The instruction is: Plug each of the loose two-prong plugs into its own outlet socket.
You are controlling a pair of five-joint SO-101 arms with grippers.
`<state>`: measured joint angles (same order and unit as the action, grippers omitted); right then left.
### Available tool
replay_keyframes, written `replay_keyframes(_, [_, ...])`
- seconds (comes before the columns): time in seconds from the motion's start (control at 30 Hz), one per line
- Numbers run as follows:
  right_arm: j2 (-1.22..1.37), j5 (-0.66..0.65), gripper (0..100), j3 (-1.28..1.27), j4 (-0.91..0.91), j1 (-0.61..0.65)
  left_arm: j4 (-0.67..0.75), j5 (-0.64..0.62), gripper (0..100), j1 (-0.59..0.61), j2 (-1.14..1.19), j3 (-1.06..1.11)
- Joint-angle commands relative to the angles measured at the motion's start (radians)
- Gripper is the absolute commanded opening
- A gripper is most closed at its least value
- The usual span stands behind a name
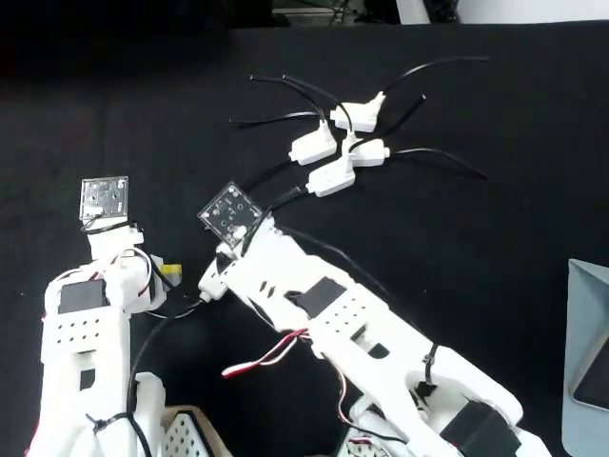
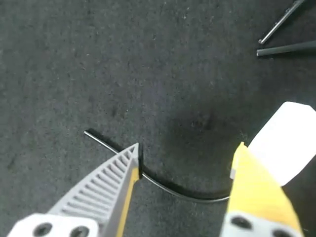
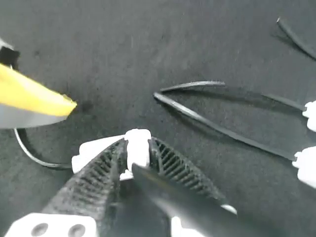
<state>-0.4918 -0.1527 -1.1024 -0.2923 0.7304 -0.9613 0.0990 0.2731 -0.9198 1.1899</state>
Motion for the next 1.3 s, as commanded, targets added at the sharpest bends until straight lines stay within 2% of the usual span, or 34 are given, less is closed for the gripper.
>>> replay_keyframes(0.0, [0.001,-0.008,1.2,0.058,0.034,0.008,0.018,-0.008,30,0.007,-0.014,-0.005])
replay_keyframes(0.83, [0.277,-0.008,1.2,0.127,0.025,0.011,0.014,-0.008,30,0.007,-0.017,-0.005])
replay_keyframes(1.1, [0.340,0.000,1.2,0.311,-0.267,0.009,0.012,-0.008,30,0.007,-0.017,-0.005])
replay_keyframes(1.27, [0.340,0.000,1.2,0.369,-0.330,0.006,0.012,-0.008,30,0.007,-0.015,-0.005])
